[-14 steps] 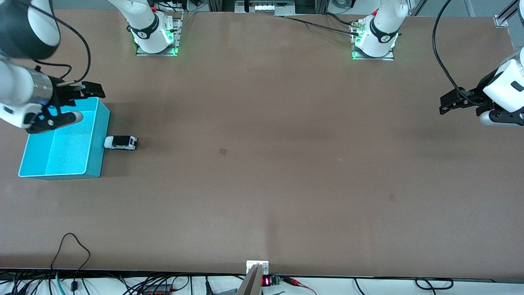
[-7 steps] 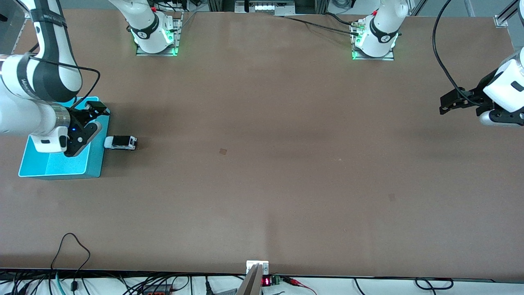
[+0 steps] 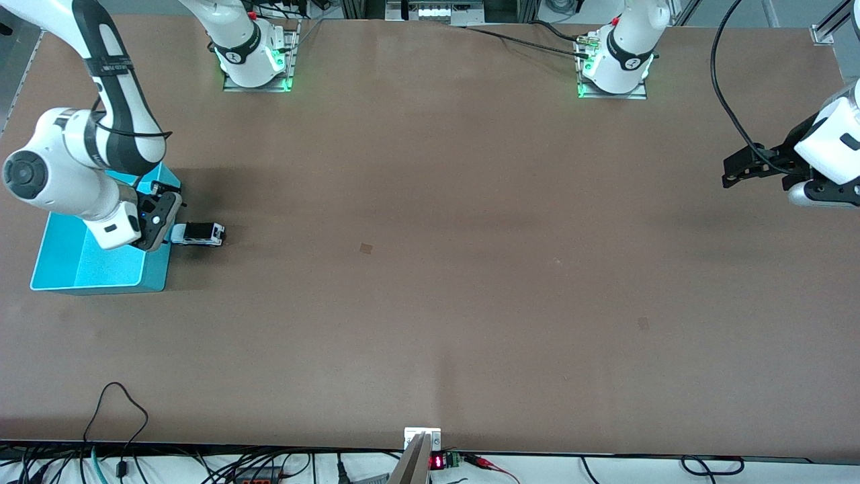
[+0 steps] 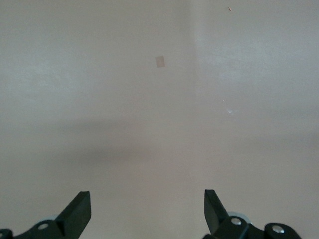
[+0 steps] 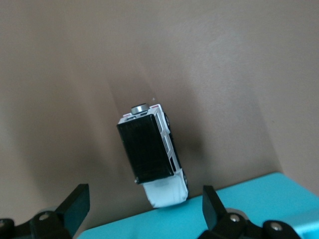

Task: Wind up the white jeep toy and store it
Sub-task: 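Close the right gripper on the white toy jeep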

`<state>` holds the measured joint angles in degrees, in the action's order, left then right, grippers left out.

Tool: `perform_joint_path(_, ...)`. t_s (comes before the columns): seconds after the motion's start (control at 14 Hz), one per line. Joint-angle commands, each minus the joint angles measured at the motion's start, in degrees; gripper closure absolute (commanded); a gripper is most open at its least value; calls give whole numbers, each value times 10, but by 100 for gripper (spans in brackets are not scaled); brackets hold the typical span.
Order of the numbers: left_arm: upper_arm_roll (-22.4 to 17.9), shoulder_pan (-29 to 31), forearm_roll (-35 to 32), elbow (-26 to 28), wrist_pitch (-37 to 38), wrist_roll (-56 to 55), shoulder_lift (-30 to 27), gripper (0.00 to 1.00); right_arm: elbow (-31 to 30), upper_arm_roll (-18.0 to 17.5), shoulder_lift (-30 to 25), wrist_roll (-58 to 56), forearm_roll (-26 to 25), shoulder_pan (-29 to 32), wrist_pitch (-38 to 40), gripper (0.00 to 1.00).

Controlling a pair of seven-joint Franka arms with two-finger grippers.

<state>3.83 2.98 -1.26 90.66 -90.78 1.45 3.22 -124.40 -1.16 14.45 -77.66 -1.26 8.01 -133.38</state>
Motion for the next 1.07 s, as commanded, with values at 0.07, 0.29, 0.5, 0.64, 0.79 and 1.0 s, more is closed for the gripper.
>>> perform_joint_path(0.07,-6,-3,6,7,6,2,-12,0,-52,-7,-3,-45,-4,4,-75,0)
perform_joint_path(0.29,-6,-3,6,7,6,2,-12,0,-53,-8,12,-54,-4,3,-97,0)
perform_joint_path(0.5,-4,-3,6,7,6,2,-12,0,-53,-9,30,-66,-4,2,-136,0)
perform_joint_path(0.64,-5,-3,6,7,6,2,-12,0,-52,-10,40,-66,-1,2,-143,0)
perform_joint_path(0.79,-4,-3,6,7,7,2,-12,0,-52,-10,51,-65,-1,2,-158,0)
perform_joint_path(1.0,-4,-3,6,7,7,2,-12,0,-52,-10,57,-65,2,2,-159,2)
